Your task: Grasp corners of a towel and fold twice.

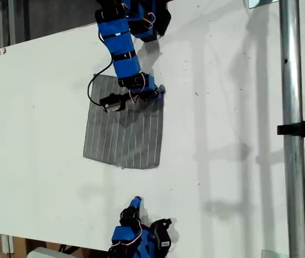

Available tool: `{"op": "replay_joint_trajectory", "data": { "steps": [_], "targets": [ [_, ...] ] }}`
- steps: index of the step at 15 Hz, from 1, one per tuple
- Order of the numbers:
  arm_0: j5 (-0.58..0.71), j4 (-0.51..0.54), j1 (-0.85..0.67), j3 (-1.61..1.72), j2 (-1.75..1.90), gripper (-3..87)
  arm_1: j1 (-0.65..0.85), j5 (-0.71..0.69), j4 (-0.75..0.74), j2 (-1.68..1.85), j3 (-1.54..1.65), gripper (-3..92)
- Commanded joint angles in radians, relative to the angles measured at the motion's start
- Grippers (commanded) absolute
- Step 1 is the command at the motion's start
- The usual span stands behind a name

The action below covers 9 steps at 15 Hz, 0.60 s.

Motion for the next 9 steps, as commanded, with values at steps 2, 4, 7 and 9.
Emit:
{"op": "replay_joint_trajectory", "data": {
  "steps": [2, 4, 7, 9],
  "targets": [
    [-0.08, -0.032, 0.061, -0.048, 0.006, -3.0, 0.003, 0.002, -0.005, 0.006, -0.026, -0.2],
    [-0.075, -0.106, 0.107, -0.264, -0.078, -3.2, 0.006, 0.002, -0.009, 0.006, -0.023, -0.2],
    [0.072, -0.1, 0.169, -0.885, -0.808, -3.2, 0.018, -0.005, -0.012, 0.006, -0.021, -0.2],
    [0.258, 0.041, 0.179, -1.296, -1.223, -3.2, 0.018, -0.006, -0.014, 0.006, -0.021, -0.2]
  ]
}}
